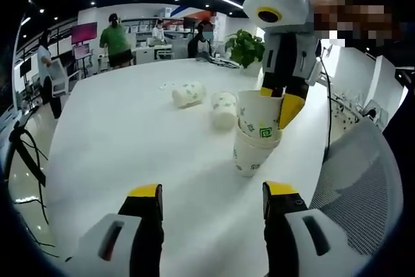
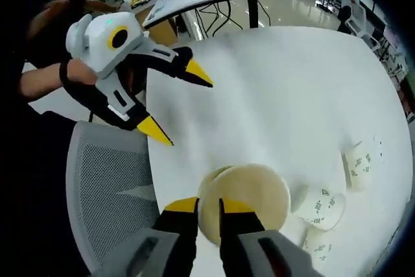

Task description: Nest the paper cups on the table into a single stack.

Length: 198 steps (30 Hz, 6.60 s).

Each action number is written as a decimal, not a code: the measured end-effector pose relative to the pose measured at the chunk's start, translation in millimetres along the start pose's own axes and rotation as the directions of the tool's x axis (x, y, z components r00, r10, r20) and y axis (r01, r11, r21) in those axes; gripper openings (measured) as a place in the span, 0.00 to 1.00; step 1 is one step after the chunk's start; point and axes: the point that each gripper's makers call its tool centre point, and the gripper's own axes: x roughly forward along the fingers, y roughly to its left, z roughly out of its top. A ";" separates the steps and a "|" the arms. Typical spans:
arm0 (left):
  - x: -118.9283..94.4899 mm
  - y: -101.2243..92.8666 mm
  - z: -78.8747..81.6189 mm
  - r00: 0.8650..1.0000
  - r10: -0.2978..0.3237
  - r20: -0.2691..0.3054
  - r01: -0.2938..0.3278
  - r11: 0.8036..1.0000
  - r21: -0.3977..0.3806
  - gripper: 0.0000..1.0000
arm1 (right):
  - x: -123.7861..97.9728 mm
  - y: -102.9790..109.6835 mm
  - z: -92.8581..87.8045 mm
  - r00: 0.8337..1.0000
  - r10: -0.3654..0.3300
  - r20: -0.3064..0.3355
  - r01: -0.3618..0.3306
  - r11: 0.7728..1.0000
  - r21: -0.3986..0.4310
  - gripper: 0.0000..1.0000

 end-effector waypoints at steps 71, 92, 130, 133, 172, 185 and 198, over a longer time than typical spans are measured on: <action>112.4 -2.6 123.1 0.997 -0.074 -0.027 0.076 0.993 0.085 0.61 | -39.2 7.1 -71.3 0.796 -0.350 0.493 0.096 0.878 0.469 0.63; 193.8 -36.8 103.7 0.950 -0.136 -0.280 0.158 0.986 0.057 0.59 | -37.6 6.0 -81.1 0.739 -0.420 0.528 0.050 0.814 0.578 0.62; 200.1 -20.6 68.6 0.901 -0.064 -0.429 0.096 0.994 0.053 0.35 | -30.7 11.9 -86.3 0.721 -0.426 0.547 -0.017 0.777 0.629 0.57; 193.8 -11.0 67.2 0.904 -0.047 -0.426 0.080 0.995 0.061 0.35 | -29.9 12.7 -84.9 0.726 -0.420 0.544 -0.012 0.784 0.621 0.57; 89.7 26.6 68.0 0.935 0.008 -0.355 0.085 0.966 0.245 0.35 | -52.5 -42.3 -5.4 0.707 -0.357 0.610 -0.038 0.843 0.537 0.54; 63.7 20.0 80.4 0.962 -0.014 -0.274 0.112 0.931 0.348 0.35 | -66.1 -67.4 38.0 0.710 -0.314 0.630 -0.032 0.880 0.474 0.53; 55.4 8.6 91.3 0.976 -0.049 -0.214 0.150 0.859 0.489 0.35 | -55.1 -63.9 69.9 0.725 -0.231 0.648 -0.103 0.895 0.434 0.47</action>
